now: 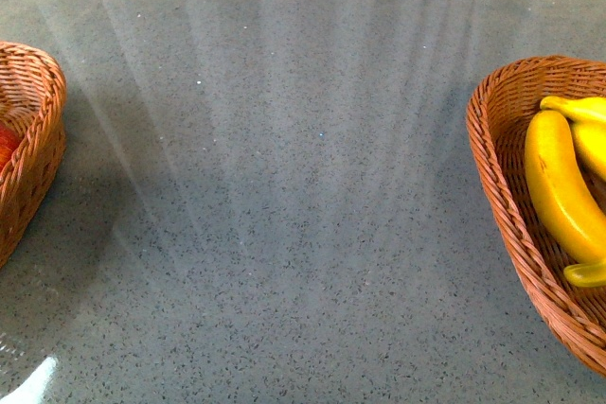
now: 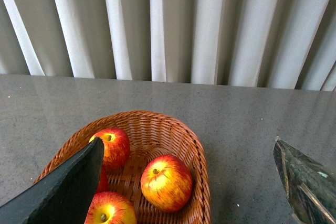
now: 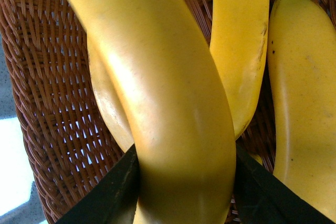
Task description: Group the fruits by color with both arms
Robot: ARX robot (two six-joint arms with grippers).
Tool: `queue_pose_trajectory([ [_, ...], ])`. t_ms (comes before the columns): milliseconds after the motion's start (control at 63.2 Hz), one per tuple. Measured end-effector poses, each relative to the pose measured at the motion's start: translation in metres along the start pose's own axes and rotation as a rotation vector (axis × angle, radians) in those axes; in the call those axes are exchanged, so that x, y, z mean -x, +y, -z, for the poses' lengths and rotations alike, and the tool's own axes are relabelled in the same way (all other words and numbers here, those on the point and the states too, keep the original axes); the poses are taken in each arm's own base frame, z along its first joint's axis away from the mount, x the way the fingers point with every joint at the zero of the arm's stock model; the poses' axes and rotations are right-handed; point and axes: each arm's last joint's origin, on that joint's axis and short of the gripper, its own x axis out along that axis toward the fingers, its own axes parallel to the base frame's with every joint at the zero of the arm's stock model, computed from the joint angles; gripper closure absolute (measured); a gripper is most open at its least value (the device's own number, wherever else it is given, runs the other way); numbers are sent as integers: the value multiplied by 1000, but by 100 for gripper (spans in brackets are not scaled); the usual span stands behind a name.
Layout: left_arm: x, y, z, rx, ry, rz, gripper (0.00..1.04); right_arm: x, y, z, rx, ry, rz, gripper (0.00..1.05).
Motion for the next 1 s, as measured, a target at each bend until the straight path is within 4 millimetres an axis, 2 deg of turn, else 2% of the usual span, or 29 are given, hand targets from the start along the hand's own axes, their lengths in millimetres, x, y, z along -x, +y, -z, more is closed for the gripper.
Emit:
queue_pose_trajectory([
  [111,0,0,0,0,0,0,9,10,1,-3,15,-59,-47,13],
  [174,0,0,0,0,0,0,9,17,3,-3,27,-96,-85,8],
  [317,0,0,0,0,0,0,9,29,6,-5,73,-167,-147,9],
  [570,0,0,0,0,0,0,9,26,5,-3,83,-181,-131,10],
  [617,0,0,0,0,0,0,9,15,1,3,183,-341,-64,18],
  [681,0,0,0,0,0,0,9,11,-4,17,275,-531,-13,28],
  [728,0,0,0,0,0,0,9,16,-5,29,325,-649,-23,37],
  [791,0,0,0,0,0,0,9,33,1,27,380,-826,-47,49],
  [871,0,0,0,0,0,0,9,45,6,26,394,-902,-45,62],
  [997,0,0,0,0,0,0,9,48,10,45,414,-864,-46,86],
])
